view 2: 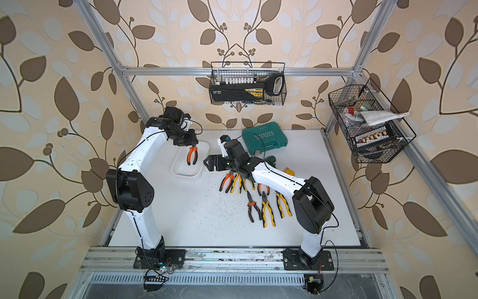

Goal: Take the pliers out of the storage box
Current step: Pick up the pliers from the storage box, then place the pliers at the center of the board.

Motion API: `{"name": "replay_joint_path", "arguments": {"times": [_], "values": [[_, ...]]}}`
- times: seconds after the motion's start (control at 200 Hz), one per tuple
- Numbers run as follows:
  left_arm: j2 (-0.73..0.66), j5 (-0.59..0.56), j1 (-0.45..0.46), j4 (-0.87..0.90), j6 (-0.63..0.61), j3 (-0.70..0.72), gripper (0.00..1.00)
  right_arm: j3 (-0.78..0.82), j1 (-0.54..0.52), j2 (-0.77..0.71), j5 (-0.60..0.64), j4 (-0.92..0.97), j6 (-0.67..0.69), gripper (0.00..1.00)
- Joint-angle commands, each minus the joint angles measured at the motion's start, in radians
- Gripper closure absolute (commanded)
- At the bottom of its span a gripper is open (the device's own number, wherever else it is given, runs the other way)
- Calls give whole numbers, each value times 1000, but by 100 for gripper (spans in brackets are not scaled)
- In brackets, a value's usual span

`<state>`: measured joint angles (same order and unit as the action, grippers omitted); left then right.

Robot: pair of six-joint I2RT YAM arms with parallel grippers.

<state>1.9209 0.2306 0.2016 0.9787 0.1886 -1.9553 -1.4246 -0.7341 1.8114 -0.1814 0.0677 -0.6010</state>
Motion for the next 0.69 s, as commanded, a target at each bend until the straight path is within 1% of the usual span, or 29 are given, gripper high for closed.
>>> {"name": "replay_joint_path", "arguments": {"times": [0.0, 0.125, 0.265, 0.305, 0.445, 0.495, 0.665, 0.69], "values": [[-65, 55, 38, -25, 79, -4, 100, -41, 7, 6, -41, -48, -85, 3], [-57, 83, 71, -23, 98, -14, 100, -76, 17, 30, -57, -42, -129, 7], [-56, 125, 97, -25, 121, -27, 100, -121, 25, 70, -77, -19, -198, 16], [-56, 131, 104, -25, 123, -31, 100, -132, 51, 83, -83, -15, -212, 19], [-59, 153, 117, -29, 133, -36, 100, -167, 61, 120, -85, -5, -239, 31], [-63, 163, 120, -30, 136, -34, 100, -183, 62, 132, -86, 2, -244, 37], [-63, 192, 127, -37, 146, -21, 100, -231, 70, 174, -115, 4, -263, 52], [-63, 196, 127, -38, 149, -22, 100, -236, 71, 179, -119, 4, -276, 56]]}}
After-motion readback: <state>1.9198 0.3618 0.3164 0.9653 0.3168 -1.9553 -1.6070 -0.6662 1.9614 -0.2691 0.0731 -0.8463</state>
